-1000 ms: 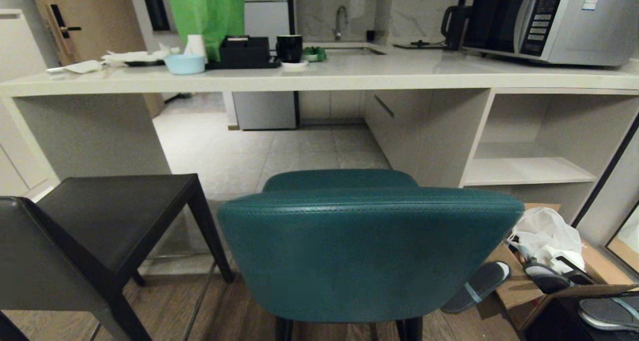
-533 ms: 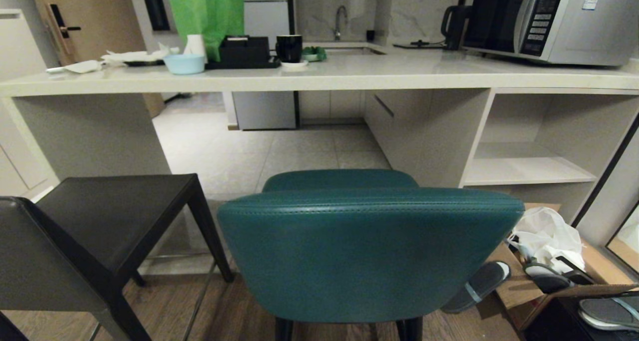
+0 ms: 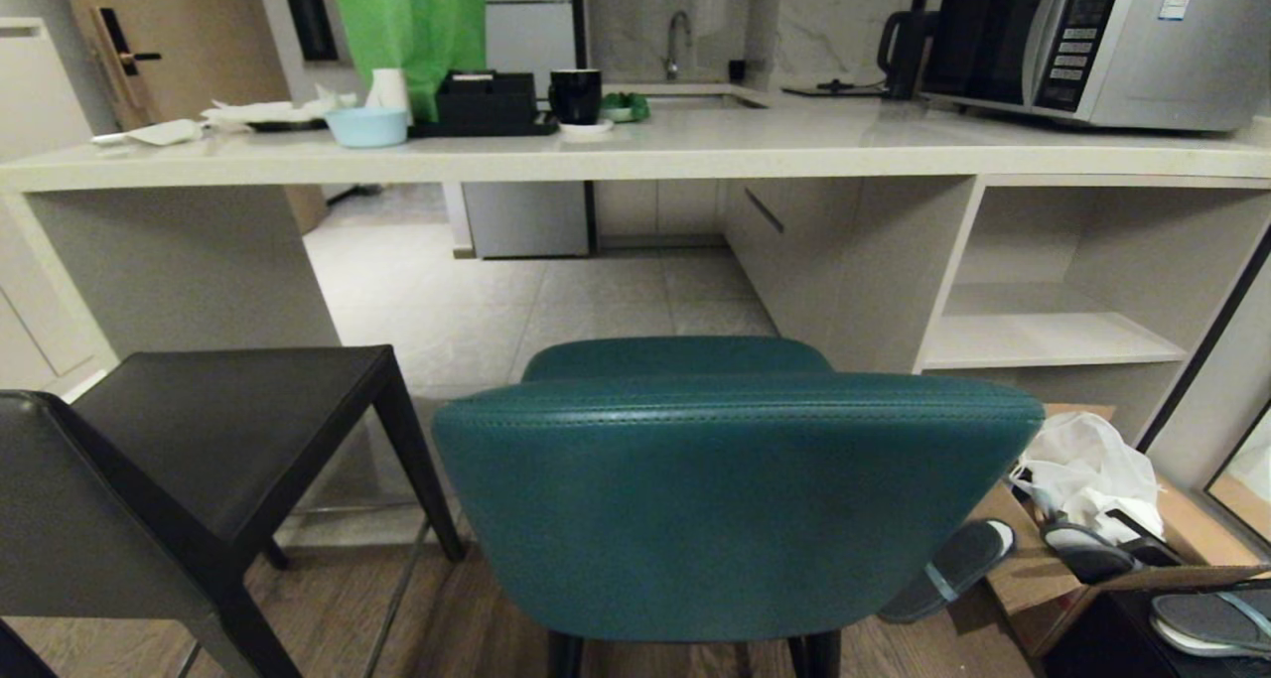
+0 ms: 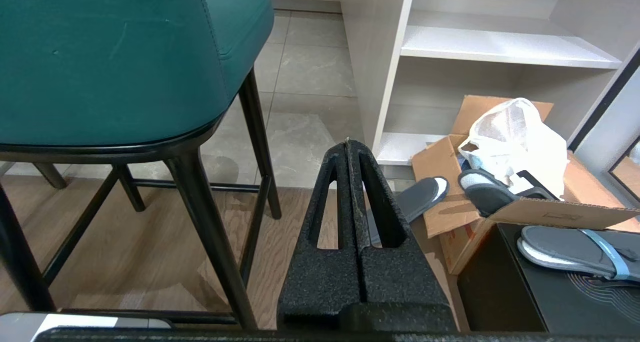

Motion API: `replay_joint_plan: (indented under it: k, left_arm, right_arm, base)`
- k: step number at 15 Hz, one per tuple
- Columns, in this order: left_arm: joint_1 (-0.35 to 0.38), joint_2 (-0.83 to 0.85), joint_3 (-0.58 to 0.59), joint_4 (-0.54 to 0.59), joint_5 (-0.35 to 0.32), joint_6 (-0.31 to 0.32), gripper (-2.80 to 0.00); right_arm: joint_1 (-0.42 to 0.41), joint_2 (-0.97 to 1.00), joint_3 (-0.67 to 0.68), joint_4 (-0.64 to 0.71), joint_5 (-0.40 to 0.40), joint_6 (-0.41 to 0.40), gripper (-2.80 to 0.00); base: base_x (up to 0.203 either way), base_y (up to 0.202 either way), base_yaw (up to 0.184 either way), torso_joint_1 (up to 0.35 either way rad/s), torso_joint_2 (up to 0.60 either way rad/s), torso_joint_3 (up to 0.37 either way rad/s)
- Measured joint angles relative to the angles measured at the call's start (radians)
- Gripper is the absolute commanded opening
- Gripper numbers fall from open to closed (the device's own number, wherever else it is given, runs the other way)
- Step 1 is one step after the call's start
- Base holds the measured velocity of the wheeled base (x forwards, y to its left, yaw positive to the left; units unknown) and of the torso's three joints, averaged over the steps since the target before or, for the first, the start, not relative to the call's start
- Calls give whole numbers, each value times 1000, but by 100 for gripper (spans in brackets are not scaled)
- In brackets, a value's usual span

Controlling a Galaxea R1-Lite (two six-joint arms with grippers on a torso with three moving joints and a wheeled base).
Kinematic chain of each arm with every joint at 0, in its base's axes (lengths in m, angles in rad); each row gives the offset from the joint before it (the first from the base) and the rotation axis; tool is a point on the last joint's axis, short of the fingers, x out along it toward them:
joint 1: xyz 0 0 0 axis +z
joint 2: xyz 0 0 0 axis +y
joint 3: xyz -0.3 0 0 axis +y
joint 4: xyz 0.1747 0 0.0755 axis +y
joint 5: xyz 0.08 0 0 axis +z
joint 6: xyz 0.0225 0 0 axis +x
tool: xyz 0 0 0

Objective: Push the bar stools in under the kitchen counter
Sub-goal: Push the gray chair back under the dining table

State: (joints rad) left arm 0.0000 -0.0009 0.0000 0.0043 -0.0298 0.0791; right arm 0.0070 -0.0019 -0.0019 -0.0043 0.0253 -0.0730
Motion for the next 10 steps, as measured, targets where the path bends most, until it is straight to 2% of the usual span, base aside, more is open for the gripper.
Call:
replay_joint_plan:
  k: [3, 6, 10]
  left_arm:
    - [1, 0, 0, 1, 14, -5, -280]
    - [1, 0, 0, 1, 27, -40, -280]
    - [1, 0, 0, 0, 27, -43, -280]
  right_arm:
    - [0, 0, 0, 0, -4, 0, -280]
    - [-1, 0, 0, 0, -22, 35, -280]
    - [-2, 0, 1, 0, -24, 38, -280]
  base:
    - [0, 0, 0, 0, 0, 0]
    - [0, 0, 0, 0, 0, 0]
    - [0, 0, 0, 0, 0, 0]
